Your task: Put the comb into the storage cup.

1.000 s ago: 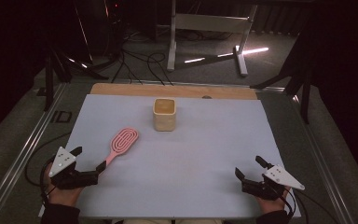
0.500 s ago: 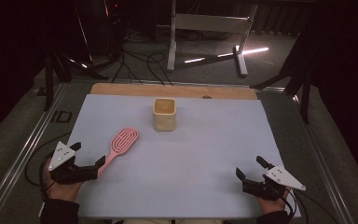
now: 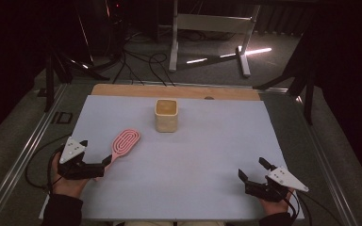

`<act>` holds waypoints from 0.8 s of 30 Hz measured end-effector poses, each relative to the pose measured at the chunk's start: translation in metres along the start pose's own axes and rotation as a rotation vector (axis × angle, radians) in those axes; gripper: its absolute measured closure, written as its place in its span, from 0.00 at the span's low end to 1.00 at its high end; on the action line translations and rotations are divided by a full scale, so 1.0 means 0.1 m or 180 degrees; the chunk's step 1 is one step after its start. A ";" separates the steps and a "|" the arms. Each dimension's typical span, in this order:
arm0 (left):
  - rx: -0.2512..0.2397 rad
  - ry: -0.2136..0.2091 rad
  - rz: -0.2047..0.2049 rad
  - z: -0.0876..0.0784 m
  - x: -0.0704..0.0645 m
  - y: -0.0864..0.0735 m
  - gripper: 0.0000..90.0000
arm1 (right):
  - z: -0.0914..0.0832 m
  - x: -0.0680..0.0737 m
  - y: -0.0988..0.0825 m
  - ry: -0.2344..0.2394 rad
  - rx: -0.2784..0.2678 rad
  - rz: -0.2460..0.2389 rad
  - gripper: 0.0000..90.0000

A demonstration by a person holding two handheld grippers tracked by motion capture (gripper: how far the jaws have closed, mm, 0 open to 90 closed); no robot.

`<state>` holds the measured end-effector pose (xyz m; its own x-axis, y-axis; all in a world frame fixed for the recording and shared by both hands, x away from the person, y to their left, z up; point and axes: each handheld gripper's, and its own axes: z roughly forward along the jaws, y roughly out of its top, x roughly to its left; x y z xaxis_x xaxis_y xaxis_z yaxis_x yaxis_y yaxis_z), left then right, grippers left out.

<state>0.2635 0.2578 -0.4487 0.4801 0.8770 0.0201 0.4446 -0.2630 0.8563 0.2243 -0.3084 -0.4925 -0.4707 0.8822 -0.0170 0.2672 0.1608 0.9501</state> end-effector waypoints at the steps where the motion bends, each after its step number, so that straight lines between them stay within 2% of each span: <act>1: 0.0020 0.0008 0.0009 0.01 0.00 0.01 0.00 | 0.00 0.00 0.00 0.0002 -0.0002 0.0000 0.10; 24: 0.0284 -0.0002 0.0067 0.21 0.02 0.08 0.00 | 0.00 0.00 0.00 0.0010 0.0002 0.0002 0.10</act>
<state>0.2836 0.2492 -0.4522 0.4906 0.8706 0.0373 0.4999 -0.3163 0.8063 0.2247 -0.3086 -0.4928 -0.4731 0.8809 -0.0153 0.2681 0.1605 0.9499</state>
